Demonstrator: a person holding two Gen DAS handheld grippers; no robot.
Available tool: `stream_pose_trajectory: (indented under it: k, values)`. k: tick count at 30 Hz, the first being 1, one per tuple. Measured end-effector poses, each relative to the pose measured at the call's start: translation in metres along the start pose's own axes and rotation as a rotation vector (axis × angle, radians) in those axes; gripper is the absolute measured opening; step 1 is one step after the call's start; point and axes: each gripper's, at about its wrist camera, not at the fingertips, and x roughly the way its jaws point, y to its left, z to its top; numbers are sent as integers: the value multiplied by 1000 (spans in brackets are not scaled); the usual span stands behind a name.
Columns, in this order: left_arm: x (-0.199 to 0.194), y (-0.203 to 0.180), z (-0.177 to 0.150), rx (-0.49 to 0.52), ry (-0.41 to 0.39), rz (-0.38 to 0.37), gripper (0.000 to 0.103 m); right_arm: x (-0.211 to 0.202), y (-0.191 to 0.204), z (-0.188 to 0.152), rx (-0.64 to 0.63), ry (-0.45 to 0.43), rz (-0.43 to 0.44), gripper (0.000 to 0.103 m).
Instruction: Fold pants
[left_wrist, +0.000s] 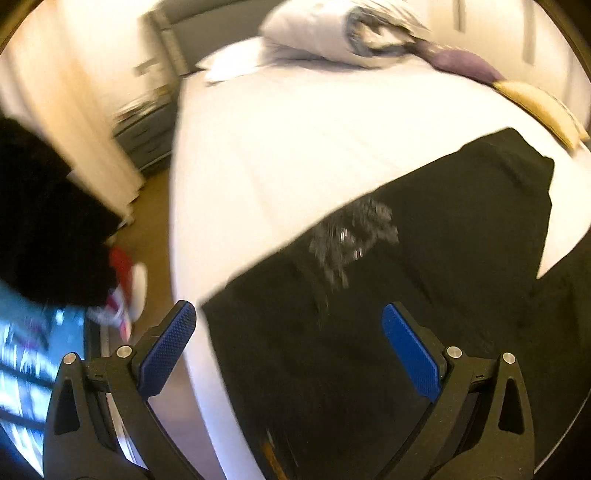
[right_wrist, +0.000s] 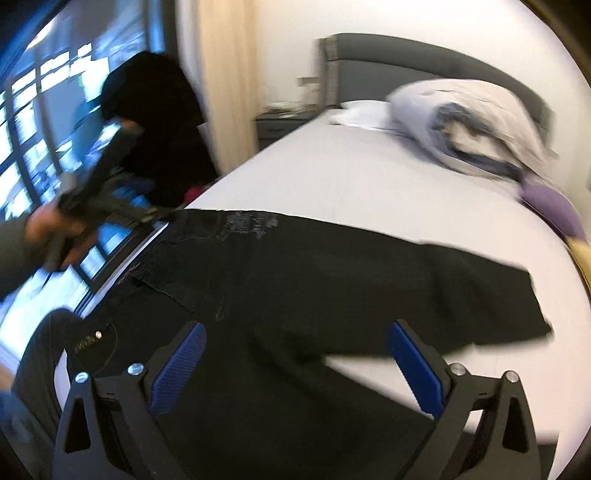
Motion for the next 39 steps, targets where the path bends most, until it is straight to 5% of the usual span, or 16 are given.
stream_pose_trajectory:
  k: [6, 8, 10, 12, 17, 21, 23, 27, 32, 39]
  values:
    - [68, 10, 40, 204, 61, -103, 102, 76, -33, 61, -176, 130, 143, 87]
    - [84, 13, 44, 253, 75, -120, 94, 99, -41, 76, -197, 156, 171, 85]
    - [103, 18, 49, 291, 121, -182, 66, 123, -48, 88, -220, 171, 207, 84]
    - [120, 27, 54, 299, 175, -229, 56, 143, -54, 97, -248, 192, 240, 81]
    - [145, 49, 63, 273, 261, -416, 55, 180, -55, 108, -354, 255, 292, 78]
    - [160, 57, 65, 279, 320, -487, 53, 196, -57, 112, -384, 276, 302, 78]
    - [163, 61, 68, 272, 329, -496, 51, 206, -56, 118, -389, 294, 312, 78]
    - [159, 57, 63, 275, 323, -509, 16, 223, -51, 127, -426, 345, 321, 68]
    - [136, 55, 55, 322, 213, -429, 10, 236, -43, 136, -515, 398, 296, 58]
    - [71, 27, 17, 438, 26, -310, 9, 251, -27, 156, -604, 429, 279, 57]
